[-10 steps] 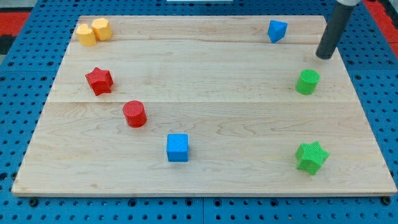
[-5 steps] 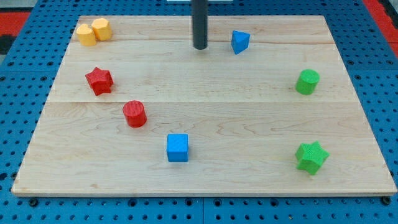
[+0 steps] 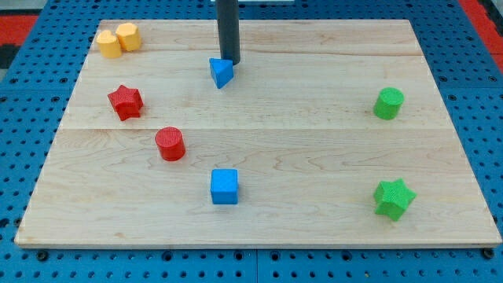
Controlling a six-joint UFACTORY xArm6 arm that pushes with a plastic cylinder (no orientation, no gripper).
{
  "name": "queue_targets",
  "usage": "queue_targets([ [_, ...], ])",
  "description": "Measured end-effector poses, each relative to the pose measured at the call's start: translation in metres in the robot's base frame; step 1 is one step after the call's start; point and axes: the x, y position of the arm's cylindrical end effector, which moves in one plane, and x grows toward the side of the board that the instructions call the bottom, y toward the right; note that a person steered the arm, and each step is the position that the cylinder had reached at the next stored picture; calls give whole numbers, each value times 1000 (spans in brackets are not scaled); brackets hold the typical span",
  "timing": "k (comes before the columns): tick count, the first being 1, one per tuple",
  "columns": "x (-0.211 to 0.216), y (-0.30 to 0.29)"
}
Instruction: Move the blue triangle to the right side of the red circle
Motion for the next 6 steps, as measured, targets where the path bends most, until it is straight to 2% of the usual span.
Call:
queue_targets([
  [1, 16, -8],
  [2, 70, -45],
  [3, 143, -47],
  [4, 129, -51],
  [5, 152, -85],
  [6, 197, -86],
])
